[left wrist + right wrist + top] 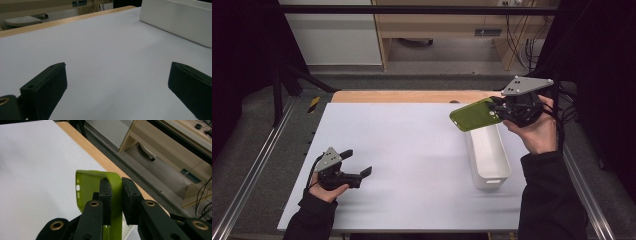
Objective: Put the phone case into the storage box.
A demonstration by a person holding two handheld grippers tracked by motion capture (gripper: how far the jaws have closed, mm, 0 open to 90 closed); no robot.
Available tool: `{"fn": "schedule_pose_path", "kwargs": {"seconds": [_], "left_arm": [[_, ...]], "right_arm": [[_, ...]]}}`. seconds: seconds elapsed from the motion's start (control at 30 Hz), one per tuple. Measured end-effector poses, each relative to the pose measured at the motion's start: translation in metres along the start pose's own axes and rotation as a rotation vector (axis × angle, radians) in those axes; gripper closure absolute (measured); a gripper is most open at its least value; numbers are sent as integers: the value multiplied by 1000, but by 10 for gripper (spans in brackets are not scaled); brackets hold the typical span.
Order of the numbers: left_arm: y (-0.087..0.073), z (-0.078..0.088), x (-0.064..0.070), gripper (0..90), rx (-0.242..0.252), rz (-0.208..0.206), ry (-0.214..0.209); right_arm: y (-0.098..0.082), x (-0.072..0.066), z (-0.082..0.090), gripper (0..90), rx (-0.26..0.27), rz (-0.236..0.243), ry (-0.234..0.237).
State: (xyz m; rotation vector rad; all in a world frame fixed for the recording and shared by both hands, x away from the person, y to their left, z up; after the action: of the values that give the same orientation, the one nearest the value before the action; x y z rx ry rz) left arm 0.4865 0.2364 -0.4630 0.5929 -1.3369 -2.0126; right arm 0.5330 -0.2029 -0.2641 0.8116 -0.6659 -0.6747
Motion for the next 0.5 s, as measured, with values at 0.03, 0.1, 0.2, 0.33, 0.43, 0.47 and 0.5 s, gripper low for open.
{"fn": "schedule_pose_path", "kwargs": {"seconds": [0.03,0.1,0.2,0.33,0.43,0.47,0.5], "left_arm": [[0,0,0,20,-1,0,0],[0,0,0,20,-1,-1,-1],[0,0,0,21,-2,-1,-2],[-1,-1,0,21,-3,-1,-3],[-1,-1,0,21,-5,-1,-2],[-1,-1,0,21,-5,-1,-3],[-1,-1,0,21,-5,-2,-3]], "right_arm": [[0,1,0,792,-2,1,-7],[0,3,-1,792,-5,4,-19],[-1,7,-3,792,-11,9,-31],[-1,10,-4,792,-19,12,-44],[-1,12,-5,792,-24,14,-56],[-1,13,-5,792,-24,17,-59],[-1,13,-5,792,-23,19,-62]]}}
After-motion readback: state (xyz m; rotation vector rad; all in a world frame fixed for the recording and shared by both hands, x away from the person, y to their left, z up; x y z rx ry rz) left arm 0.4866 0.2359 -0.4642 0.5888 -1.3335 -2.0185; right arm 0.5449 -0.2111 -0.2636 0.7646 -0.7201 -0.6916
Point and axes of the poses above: each handheld gripper's, and its own axes: z roughly backward along the jaws, y roughly out of its top, x roughly to its right, the point moved 5 cm from there along -z, roughly forward along the jaws, and after that the axes turned 4 degrees about -z, right-handed, at the moved point
